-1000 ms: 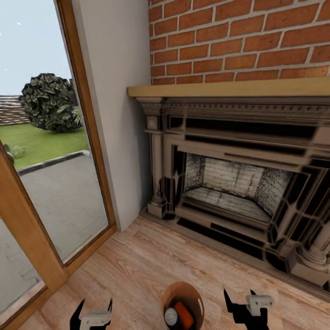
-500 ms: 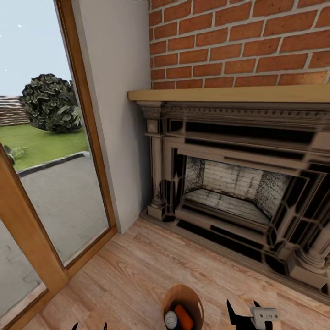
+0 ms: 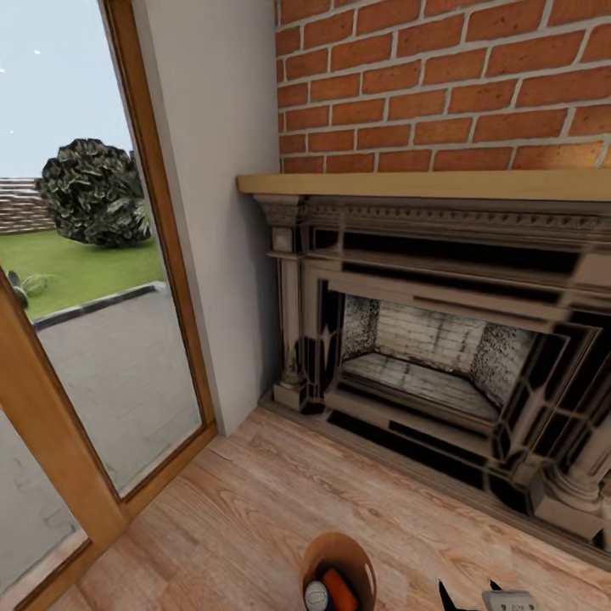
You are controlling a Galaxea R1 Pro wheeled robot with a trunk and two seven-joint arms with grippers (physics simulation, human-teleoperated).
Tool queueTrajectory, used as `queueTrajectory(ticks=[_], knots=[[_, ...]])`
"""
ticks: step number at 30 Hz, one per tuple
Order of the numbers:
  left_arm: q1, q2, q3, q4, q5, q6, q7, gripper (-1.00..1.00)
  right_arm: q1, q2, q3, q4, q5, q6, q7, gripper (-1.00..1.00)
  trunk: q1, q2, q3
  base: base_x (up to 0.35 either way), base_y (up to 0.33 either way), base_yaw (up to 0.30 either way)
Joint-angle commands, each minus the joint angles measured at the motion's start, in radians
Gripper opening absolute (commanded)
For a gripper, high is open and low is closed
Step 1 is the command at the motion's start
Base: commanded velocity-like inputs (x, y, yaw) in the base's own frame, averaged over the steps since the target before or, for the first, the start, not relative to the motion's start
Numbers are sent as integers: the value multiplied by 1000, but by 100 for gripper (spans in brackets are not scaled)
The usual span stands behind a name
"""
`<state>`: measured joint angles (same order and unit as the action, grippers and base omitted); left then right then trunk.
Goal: Put the three can of soda from the living room inside the tash can in the kitchen.
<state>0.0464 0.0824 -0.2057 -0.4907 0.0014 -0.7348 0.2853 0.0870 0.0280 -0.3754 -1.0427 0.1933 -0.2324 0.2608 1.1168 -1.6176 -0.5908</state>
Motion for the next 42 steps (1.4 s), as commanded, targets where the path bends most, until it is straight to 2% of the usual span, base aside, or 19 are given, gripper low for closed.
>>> queueTrajectory(ticks=[1,5,8,9,10,11,14,22,34,36,37,42], knots=[[0,2,0,12,2,-8,0,100,0,-15,0,28,0,-28,0,100,-4,7,3,0,0,0],[0,6,0,27,16,-18,0,100,0,-47,-8,100,0,-84,-1,100,-19,35,16,0,0,0],[0,8,0,34,22,-20,0,100,0,-59,-33,136,0,-100,-1,100,-31,56,25,0,0,0],[-1,12,1,66,28,-26,0,100,0,-67,-72,175,1,-110,0,100,-35,63,28,0,0,0],[-1,14,1,90,30,-36,0,100,0,-72,-84,193,1,-114,0,100,-38,70,31,0,0,0],[-1,14,1,90,30,-36,0,100,0,-72,-84,193,1,-114,0,100,-42,77,35,0,0,0],[-2,25,2,165,52,-68,0,100,0,-105,-101,275,0,-187,0,100,-54,98,44,0,0,0],[-2,34,0,197,78,-81,0,100,-1,-132,-107,373,1,-249,0,100,-84,154,69,0,0,0],[-1,37,0,205,80,-100,-1,100,0,-150,-102,481,4,-272,0,100,-130,238,107,0,0,0],[-1,37,-1,210,80,-105,-1,100,0,-158,-100,534,5,-307,0,100,-138,252,113,0,0,0],[0,37,-1,237,82,-108,-1,100,-1,-168,-98,602,9,-351,0,100,-142,259,116,0,0,0],[0,37,-1,295,82,-137,-2,100,-1,-185,-96,694,12,-391,0,100,-161,294,132,0,0,0]])
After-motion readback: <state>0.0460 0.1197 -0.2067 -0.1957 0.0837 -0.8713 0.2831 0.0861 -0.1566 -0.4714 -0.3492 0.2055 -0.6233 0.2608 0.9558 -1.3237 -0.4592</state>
